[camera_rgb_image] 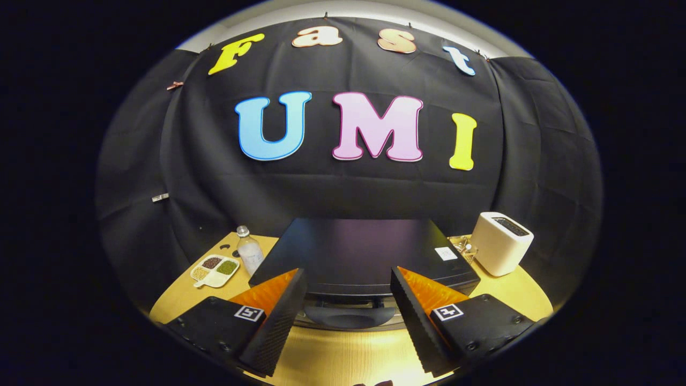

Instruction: Open the toaster oven, put the food inside, and close the toaster oven door.

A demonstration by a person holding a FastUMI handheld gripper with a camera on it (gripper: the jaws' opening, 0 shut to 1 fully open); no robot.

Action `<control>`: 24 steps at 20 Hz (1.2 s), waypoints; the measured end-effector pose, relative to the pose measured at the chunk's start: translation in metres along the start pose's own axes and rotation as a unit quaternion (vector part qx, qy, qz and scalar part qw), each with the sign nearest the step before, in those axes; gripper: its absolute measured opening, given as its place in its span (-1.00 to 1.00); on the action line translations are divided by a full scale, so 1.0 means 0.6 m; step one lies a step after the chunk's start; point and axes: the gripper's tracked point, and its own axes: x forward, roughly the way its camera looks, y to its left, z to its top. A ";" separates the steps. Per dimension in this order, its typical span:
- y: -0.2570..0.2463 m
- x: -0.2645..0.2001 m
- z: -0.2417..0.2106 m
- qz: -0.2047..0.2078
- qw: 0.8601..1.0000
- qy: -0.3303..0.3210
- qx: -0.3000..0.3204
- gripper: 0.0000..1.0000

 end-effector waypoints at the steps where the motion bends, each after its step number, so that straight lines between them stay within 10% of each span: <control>1: 0.002 0.008 -0.009 -0.001 1.000 0.008 0.000 0.96; 24: -0.003 -0.020 -0.118 -0.018 0.998 0.063 0.016 0.97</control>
